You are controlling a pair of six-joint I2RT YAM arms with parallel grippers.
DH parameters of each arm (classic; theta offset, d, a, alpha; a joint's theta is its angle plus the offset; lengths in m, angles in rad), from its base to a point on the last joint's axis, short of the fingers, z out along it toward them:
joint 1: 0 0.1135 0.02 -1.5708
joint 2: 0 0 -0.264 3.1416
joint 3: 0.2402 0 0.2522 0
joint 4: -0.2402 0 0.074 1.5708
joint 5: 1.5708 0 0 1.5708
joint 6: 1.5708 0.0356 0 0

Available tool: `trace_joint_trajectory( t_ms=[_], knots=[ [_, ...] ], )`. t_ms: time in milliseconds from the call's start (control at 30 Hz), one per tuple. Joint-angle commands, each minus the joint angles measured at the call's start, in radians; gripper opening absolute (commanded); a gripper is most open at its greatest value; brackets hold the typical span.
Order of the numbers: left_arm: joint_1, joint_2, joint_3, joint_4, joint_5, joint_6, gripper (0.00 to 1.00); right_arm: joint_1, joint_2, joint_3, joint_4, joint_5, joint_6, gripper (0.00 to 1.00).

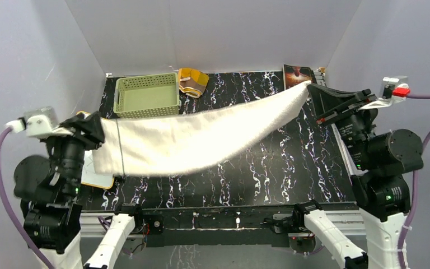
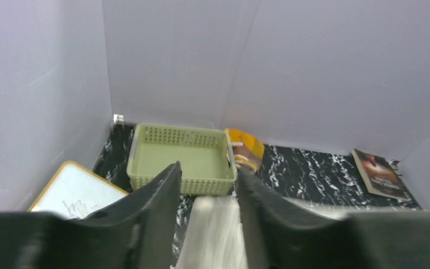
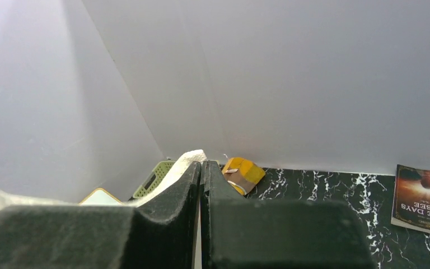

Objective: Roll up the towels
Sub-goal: Flatten out the towel at the center of the board.

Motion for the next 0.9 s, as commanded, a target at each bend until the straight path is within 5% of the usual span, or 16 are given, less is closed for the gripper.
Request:
trace_joint_trajectory(
  t_ms=[0, 67, 167, 233, 400, 533, 700, 867],
  knots=[
    [0.004, 0.182, -0.054, -0.19, -0.118, -0.01, 0.62, -0.005, 0.08, -0.062, -0.061, 0.02, -0.004, 0.0],
    [0.004, 0.286, -0.08, -0.216, -0.086, 0.001, 0.7, -0.005, 0.105, -0.105, -0.068, 0.038, 0.007, 0.0],
    [0.004, 0.419, -0.166, -0.141, 0.0, 0.008, 0.27, -0.005, 0.139, -0.193, -0.061, 0.069, 0.031, 0.0],
    [0.006, 0.49, -0.202, -0.082, 0.044, -0.004, 0.21, -0.005, 0.174, -0.246, -0.063, 0.085, 0.05, 0.0],
    [0.006, 0.59, -0.236, -0.065, 0.245, -0.044, 0.44, -0.006, 0.333, -0.293, -0.125, 0.139, 0.048, 0.0],
    [-0.055, 0.55, -0.443, -0.011, 0.477, -0.154, 0.58, -0.009, 0.425, -0.267, -0.121, 0.211, 0.026, 0.0],
    [-0.263, 0.458, -0.702, 0.084, 0.419, -0.328, 0.63, -0.164, 0.62, -0.153, -0.099, 0.149, 0.054, 0.0],
    [-0.342, 0.547, -0.73, 0.183, 0.442, -0.399, 0.65, -0.384, 0.874, 0.016, -0.1, 0.156, 0.239, 0.0]
  ],
)
